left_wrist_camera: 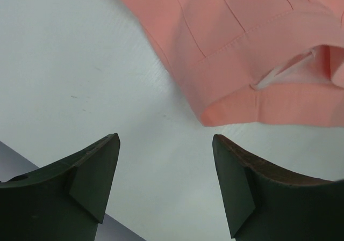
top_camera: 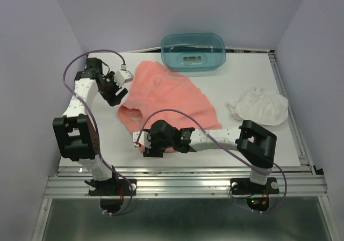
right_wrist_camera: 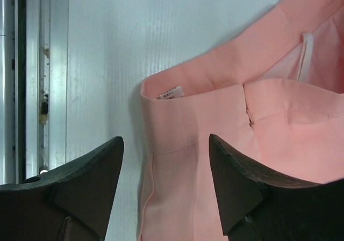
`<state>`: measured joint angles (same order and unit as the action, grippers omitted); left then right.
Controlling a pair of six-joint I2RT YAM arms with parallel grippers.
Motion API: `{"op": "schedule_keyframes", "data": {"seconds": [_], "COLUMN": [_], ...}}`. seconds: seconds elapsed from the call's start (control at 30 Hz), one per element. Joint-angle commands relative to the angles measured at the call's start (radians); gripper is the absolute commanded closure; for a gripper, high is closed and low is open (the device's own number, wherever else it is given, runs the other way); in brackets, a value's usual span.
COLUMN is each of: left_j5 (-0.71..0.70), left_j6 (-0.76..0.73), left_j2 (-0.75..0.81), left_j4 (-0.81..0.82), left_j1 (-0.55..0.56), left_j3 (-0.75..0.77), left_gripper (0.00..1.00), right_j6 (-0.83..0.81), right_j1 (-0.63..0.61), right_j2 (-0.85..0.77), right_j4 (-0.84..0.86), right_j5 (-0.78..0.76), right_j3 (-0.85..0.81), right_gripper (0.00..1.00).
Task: Fold and stack the skirts
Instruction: Flatten the skirt out
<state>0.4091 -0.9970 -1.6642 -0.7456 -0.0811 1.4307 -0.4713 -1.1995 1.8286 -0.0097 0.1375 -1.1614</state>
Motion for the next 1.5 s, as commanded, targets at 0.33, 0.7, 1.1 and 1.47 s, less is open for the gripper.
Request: {"op": "schedule_keyframes", "data": {"seconds": [0.33, 0.7, 1.1, 1.47], "left_j5": [0.197, 0.151, 0.086, 0.083], "left_j6": [-0.796, -0.779, -0.739, -0.756], "left_j2": [0.216, 0.213, 0.089, 0.109], "left_j4": [0.057, 0.232, 0.218, 0.206], "left_j1": [-0.022, 0.125, 0.185, 0.051], "left_j3": [-0.321, -0.401, -0.331, -0.228], "left_gripper": [0.19, 0.19, 0.44, 1.00], "right_j6": [-0.012, -0.018, -0.018, -0.012], "right_j1": [-0.008, -0.008, -0.008, -0.008], "right_j2": [0.029, 0.020, 0.005, -0.031], "right_j4": [0.221, 0.217, 0.201, 0.195], "right_j5": [-0.119, -0.130, -0.133, -0.182], "right_j3": [0.083, 0.069, 0.078, 0.126], "right_gripper": [0.89, 0.99, 0.99, 0.99]}}
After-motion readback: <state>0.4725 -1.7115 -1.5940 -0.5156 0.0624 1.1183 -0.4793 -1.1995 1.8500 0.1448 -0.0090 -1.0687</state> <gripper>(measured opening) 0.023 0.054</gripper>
